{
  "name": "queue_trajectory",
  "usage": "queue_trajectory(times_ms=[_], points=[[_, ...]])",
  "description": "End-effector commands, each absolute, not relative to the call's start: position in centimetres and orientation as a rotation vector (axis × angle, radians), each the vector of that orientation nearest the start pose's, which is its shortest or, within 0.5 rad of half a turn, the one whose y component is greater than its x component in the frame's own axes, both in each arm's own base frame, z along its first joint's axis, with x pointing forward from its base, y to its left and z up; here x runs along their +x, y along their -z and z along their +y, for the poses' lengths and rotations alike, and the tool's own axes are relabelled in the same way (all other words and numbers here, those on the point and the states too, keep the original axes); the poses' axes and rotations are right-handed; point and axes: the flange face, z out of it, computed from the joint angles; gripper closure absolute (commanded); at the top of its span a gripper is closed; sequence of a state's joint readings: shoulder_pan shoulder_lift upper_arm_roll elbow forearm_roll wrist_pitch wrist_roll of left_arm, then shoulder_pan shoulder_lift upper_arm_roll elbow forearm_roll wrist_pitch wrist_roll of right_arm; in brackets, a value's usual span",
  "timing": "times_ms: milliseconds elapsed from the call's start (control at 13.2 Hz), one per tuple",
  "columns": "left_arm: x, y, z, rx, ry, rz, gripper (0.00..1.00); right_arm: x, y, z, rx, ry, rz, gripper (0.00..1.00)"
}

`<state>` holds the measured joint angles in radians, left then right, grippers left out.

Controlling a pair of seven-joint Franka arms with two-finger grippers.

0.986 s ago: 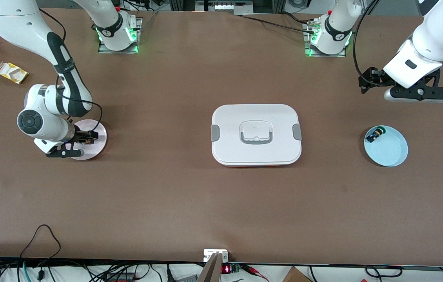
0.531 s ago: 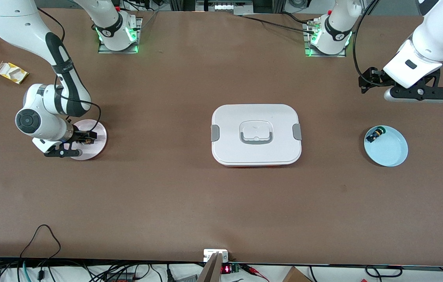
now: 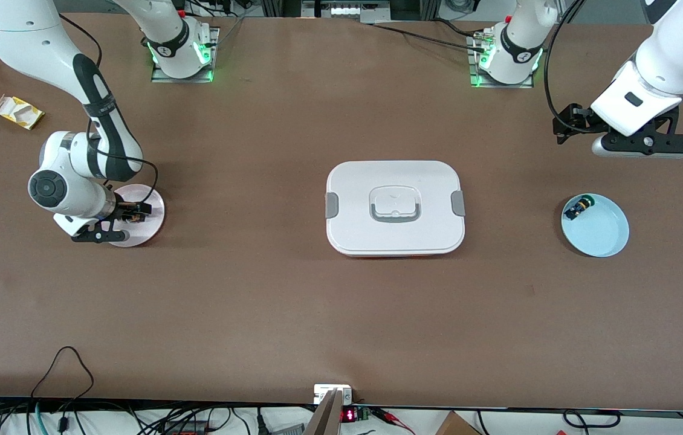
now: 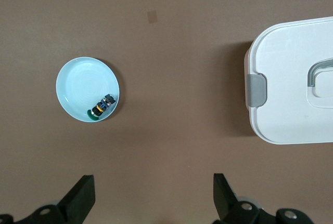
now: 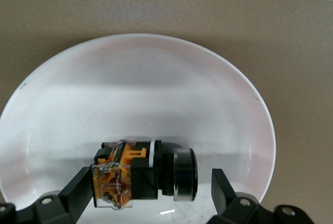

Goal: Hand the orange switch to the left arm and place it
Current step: 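Lower the right gripper and close it on the orange switch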

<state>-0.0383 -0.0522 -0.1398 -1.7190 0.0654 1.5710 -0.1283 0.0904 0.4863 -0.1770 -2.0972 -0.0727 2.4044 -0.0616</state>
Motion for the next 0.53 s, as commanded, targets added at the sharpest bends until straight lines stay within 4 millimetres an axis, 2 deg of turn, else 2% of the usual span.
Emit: queue_trajectory(times_ms=[0,76,303,455], points=[[52.7,-59.0,-8.9,-3.032,-0.127,0.08,0.0,55.9,-17.5,-5.1,-3.228,-0.272,-0.083,0.21],[52.6,-59.0,-8.9,-3.034,-0.127,0.08,0.0,56.0,-17.6,-5.2,-3.228,-0.272,-0.09,0.49],[52.6,-59.0,-8.9,-3.034,-0.127,0.08,0.0,56.0,-17.6,-5.2,-3.228,-0.273,-0.094,0.62],[52.7,-59.0,-8.9,-3.032,-0.127,0.08,0.0,56.6,-18.7,-4.5,-3.229,-0.245,-0.118,0.69]])
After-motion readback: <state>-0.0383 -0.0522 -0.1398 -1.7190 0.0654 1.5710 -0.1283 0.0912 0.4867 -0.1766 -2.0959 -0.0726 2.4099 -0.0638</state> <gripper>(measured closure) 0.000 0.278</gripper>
